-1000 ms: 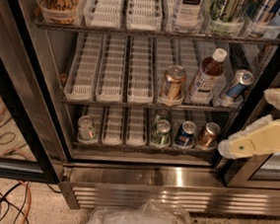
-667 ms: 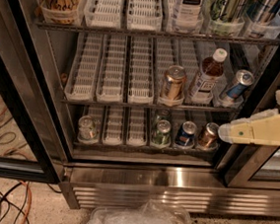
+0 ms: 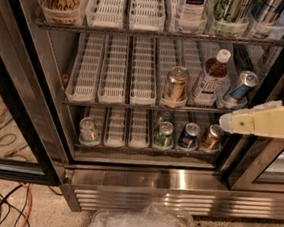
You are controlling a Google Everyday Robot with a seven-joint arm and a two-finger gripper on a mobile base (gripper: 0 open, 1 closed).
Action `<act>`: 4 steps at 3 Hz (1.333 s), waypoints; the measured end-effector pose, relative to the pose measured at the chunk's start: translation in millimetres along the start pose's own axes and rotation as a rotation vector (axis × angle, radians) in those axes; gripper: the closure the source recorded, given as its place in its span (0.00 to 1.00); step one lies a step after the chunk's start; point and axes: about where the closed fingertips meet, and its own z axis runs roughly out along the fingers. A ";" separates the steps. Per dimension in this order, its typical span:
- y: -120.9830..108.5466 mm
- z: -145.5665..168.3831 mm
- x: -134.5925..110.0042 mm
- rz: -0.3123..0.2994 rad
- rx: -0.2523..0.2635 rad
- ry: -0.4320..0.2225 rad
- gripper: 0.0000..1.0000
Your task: Pick green can from top shelf of fridge
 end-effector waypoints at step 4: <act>57.7 48.8 -13.4 0.081 0.090 -0.181 0.00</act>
Offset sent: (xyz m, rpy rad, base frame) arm 0.0650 0.0178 0.0104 0.0950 -0.5122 -0.5442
